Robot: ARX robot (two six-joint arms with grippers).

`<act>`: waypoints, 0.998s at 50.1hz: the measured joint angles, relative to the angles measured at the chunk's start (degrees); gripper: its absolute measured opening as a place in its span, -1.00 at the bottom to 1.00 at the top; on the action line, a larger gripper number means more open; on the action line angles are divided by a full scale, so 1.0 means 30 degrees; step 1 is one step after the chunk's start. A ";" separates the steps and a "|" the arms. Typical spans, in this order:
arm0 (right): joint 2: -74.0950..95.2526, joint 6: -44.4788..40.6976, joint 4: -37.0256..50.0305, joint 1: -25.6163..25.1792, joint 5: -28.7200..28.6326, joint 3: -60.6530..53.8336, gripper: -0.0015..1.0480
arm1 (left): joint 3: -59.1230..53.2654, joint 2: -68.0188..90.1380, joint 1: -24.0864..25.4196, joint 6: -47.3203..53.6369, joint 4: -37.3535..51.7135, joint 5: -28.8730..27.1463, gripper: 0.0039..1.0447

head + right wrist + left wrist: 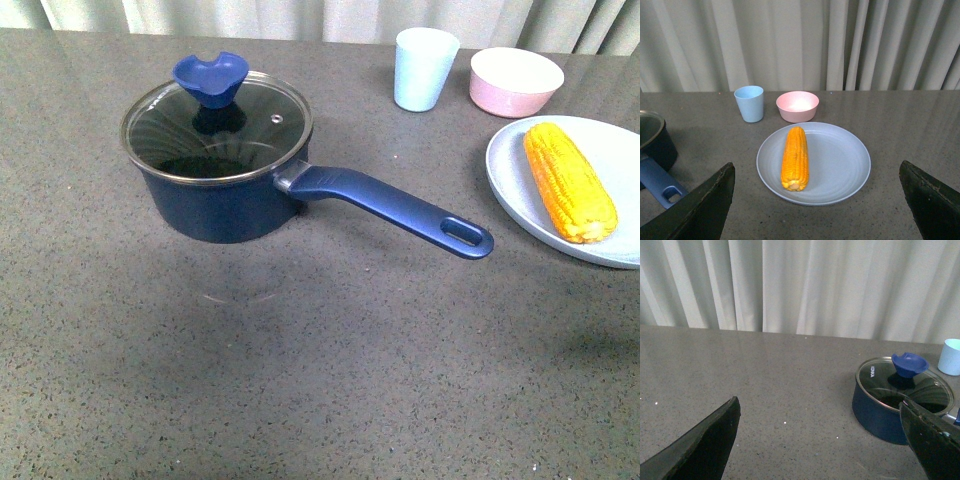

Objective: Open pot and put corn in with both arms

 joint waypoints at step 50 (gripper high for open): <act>0.0000 0.0000 0.0000 0.0007 -0.0007 0.0000 0.83 | 0.4044 1.5737 -0.1996 0.0073 0.6594 0.1435 0.84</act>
